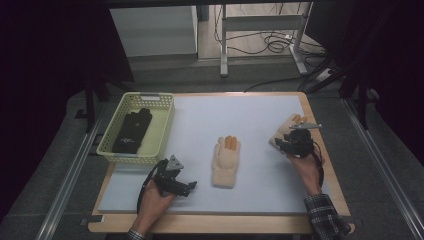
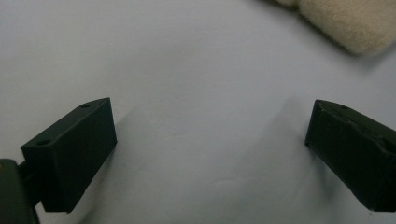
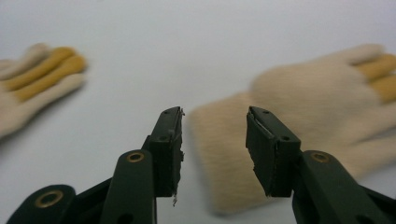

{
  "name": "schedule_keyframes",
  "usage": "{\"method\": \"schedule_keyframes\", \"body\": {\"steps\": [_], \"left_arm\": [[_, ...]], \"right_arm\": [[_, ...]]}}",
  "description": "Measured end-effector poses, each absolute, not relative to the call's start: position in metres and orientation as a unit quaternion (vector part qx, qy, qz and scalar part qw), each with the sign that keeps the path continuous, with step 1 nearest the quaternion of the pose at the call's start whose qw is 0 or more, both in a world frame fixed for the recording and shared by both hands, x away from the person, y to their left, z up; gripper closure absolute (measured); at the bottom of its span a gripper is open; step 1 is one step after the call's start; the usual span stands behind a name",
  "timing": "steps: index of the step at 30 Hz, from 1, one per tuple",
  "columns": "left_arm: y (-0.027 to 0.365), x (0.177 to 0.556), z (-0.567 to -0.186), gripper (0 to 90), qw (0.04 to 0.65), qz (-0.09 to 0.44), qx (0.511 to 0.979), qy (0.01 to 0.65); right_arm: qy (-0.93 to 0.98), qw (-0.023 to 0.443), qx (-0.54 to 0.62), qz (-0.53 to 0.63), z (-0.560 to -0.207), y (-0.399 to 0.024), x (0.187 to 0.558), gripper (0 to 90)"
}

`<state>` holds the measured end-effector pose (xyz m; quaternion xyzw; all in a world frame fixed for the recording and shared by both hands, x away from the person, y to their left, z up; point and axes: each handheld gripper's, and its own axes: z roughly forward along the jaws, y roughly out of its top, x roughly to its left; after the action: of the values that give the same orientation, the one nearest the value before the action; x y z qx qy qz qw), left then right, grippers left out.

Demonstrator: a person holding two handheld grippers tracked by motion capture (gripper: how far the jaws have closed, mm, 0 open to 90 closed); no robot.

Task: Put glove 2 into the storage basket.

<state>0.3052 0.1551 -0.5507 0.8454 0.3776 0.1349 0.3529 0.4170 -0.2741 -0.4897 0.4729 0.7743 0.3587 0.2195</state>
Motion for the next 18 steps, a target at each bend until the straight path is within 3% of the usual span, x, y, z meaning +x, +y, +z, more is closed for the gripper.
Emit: {"method": "schedule_keyframes", "body": {"steps": [10,13,18], "left_arm": [[0.155,0.305,-0.551,1.8,0.353,0.135,0.845,0.378],[0.155,0.305,-0.551,1.8,0.353,0.135,0.845,0.378],[0.155,0.305,-0.551,1.8,0.353,0.135,0.845,0.378]], "right_arm": [[0.756,0.245,0.506,0.335,-0.5,-0.299,0.452,37.3],[0.75,0.249,0.514,0.333,-0.507,-0.304,0.464,26.7],[0.748,0.239,0.52,0.337,-0.518,-0.309,0.473,22.9]]}}
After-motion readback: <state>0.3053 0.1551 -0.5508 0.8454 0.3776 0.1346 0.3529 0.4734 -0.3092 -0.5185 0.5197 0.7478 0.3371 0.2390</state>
